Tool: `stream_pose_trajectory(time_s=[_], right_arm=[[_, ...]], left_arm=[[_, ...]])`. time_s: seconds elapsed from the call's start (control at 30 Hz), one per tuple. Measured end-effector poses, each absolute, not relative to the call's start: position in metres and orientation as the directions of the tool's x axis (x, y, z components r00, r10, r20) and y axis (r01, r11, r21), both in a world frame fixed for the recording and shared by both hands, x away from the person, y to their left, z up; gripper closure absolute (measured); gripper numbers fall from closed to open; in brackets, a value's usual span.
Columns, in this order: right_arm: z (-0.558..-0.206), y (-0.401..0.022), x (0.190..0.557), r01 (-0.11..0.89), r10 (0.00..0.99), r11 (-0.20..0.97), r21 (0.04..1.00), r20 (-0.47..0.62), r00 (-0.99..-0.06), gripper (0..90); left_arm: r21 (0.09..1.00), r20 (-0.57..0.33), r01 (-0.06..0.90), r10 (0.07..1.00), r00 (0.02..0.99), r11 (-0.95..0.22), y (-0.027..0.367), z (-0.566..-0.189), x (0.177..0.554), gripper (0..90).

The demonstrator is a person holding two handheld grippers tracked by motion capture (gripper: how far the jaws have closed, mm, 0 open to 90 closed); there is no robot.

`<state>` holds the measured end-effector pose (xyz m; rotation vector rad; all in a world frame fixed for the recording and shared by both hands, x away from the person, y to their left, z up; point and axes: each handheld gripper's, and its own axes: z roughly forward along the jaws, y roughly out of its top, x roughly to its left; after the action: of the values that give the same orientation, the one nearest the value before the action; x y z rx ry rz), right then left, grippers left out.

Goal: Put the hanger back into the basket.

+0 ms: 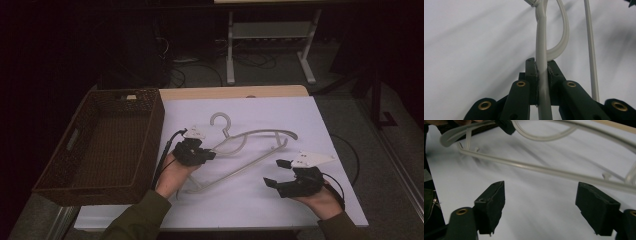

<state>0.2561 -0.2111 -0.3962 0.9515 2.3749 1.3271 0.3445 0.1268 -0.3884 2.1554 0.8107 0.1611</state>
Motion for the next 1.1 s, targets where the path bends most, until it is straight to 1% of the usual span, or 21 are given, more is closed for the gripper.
stream_pose_trajectory(time_s=[0.1, 0.3, 0.6, 0.93, 1.1], right_arm=[[-0.397, -0.219, 0.252, 0.415, 0.670, 0.355, 0.838, 0.081, -0.738, 18.9], [-0.398, -0.230, 0.249, 0.411, 0.693, 0.335, 0.848, 0.074, -0.717, 19.1], [-0.397, -0.234, 0.252, 0.411, 0.715, 0.312, 0.857, 0.073, -0.695, 17.2], [-0.398, -0.234, 0.252, 0.420, 0.722, 0.308, 0.853, 0.078, -0.688, 16.0], [-0.398, -0.235, 0.252, 0.418, 0.725, 0.304, 0.856, 0.077, -0.685, 15.9]], left_arm=[[0.737, -0.147, 0.496, 0.607, 0.781, -0.460, 0.129, -0.376, 0.345, 82.5], [0.739, -0.154, 0.507, 0.622, 0.768, -0.443, 0.136, -0.352, 0.350, 82.5], [0.750, -0.166, 0.517, 0.639, 0.751, -0.413, 0.156, -0.318, 0.359, 82.5], [0.752, -0.161, 0.526, 0.663, 0.731, -0.397, 0.193, -0.282, 0.367, 82.5], [0.758, -0.170, 0.538, 0.685, 0.709, -0.370, 0.214, -0.269, 0.370, 82.5]])
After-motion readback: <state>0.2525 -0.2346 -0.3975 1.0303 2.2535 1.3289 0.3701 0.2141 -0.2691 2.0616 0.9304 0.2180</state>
